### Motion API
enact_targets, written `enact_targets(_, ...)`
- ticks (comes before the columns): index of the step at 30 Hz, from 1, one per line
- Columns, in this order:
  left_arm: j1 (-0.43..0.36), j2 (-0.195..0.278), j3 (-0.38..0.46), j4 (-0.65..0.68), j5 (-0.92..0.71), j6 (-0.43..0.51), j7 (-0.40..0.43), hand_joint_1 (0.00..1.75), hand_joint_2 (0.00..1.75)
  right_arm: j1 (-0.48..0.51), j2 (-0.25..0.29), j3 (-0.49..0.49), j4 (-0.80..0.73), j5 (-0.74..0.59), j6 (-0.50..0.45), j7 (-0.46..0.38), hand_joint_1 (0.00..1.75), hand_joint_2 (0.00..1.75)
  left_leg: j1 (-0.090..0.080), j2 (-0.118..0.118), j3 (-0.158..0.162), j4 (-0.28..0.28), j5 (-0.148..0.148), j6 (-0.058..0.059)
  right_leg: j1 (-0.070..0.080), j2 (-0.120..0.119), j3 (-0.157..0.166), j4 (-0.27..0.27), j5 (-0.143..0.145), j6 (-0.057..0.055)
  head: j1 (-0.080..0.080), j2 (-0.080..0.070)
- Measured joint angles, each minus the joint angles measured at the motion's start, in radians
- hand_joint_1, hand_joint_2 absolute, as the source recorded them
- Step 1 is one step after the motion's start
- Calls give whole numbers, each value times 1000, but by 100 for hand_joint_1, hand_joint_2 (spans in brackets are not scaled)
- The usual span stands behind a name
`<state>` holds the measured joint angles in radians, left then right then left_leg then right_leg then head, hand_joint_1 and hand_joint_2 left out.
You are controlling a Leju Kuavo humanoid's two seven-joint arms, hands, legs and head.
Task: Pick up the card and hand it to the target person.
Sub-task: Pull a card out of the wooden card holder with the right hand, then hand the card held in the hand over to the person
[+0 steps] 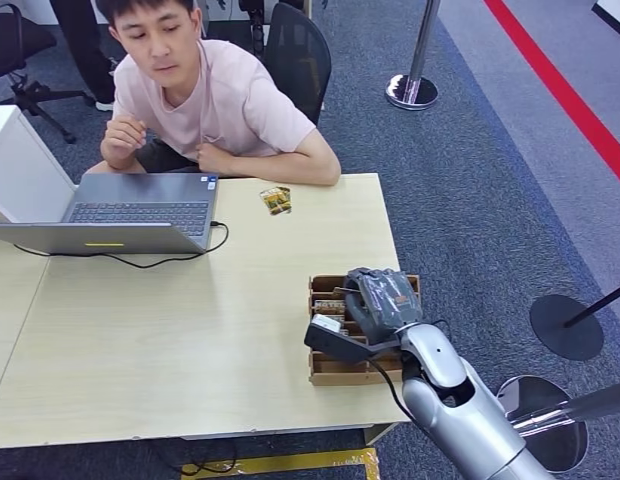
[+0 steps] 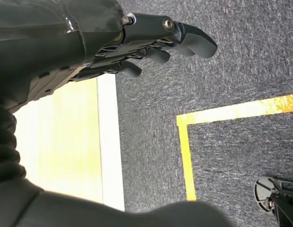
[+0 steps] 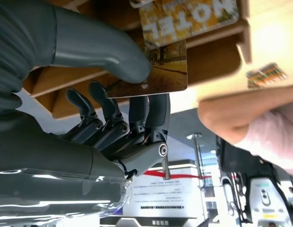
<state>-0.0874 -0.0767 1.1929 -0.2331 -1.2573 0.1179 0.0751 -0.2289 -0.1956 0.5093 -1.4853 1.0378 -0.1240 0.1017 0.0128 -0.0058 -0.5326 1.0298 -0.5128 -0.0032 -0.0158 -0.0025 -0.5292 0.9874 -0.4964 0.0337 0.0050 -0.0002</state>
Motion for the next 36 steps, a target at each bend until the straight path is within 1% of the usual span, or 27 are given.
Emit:
enact_targets(4,0,0,0,0,0,-1,0,0,175,5,0,-7,-41,-21,-60,-46,148,175,0,0,0,0,0,0,0,0,0,0,0,0,0,0)
enact_targets(10,0,0,0,0,0,-1,-1,0,175,22,0,-47,-126,-40,-149,-107,148,175,0,0,0,0,0,0,0,0,0,0,0,0,0,0)
enact_targets(15,0,0,0,0,0,-1,-4,0,175,27,4,-60,-155,-36,-171,-139,148,175,0,0,0,0,0,0,0,0,0,0,0,0,0,0)
enact_targets(20,0,0,0,0,0,-1,-5,0,175,28,10,-60,-155,-27,-177,-147,148,175,0,0,0,0,0,0,0,0,0,0,0,0,0,0)
enact_targets(24,0,0,0,0,-3,-4,-8,0,175,23,20,-57,-143,23,-189,-162,148,175,0,0,-1,0,0,0,0,0,0,0,0,0,0,0)
enact_targets(27,-2,0,-1,0,-16,-7,-13,0,175,-20,50,-41,-62,100,-263,-185,148,175,0,0,-1,0,0,0,0,1,0,0,0,0,0,0)
enact_targets(30,-6,0,-2,0,-34,-10,-14,0,175,-99,100,-20,95,163,-387,-199,148,175,0,1,0,0,2,-1,0,1,0,0,1,-1,0,0)
enact_targets(32,-8,0,-3,0,-42,-10,-14,0,175,-154,138,-15,202,183,-450,-204,148,175,0,0,0,0,3,-1,0,1,0,1,1,-1,0,0)
enact_targets(34,-9,0,-5,0,-48,-11,-13,0,175,-206,174,-14,299,190,-476,-204,148,175,0,0,0,0,3,-1,0,1,0,1,2,-1,0,0)
enact_targets(36,-12,0,-7,0,-53,-12,-9,0,175,-249,203,-13,379,193,-479,-199,148,175,0,0,0,0,3,-1,0,1,0,1,2,-1,0,0)
